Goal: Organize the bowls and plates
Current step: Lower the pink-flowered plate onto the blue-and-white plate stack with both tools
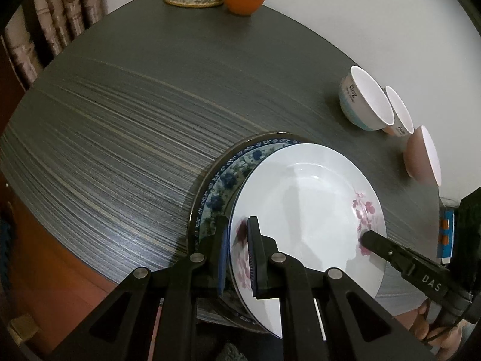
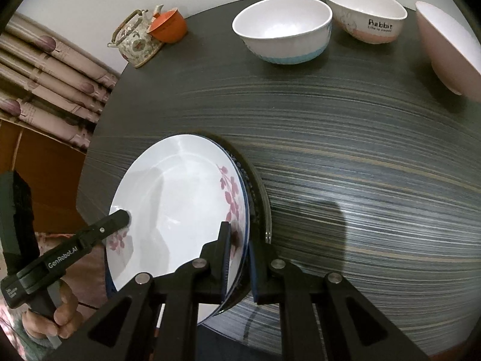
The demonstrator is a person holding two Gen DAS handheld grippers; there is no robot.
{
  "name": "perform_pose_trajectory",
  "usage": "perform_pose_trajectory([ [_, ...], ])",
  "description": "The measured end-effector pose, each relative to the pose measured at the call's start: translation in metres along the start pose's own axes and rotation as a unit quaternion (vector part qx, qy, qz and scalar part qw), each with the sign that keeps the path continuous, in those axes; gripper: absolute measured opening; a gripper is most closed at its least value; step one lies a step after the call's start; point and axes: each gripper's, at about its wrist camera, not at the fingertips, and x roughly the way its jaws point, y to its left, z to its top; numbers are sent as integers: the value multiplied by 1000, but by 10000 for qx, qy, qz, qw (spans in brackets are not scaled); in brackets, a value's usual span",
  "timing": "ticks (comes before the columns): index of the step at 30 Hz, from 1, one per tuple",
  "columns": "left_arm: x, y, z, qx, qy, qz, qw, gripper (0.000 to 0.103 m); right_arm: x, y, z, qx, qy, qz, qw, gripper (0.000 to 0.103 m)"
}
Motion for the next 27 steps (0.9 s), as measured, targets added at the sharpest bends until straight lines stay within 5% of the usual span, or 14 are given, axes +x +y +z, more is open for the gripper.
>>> perform_pose_trajectory([
  [27, 3, 13, -6, -35, -314, -32, 9995, 17, 14, 15, -7, -22, 46, -220, 9997, 14],
])
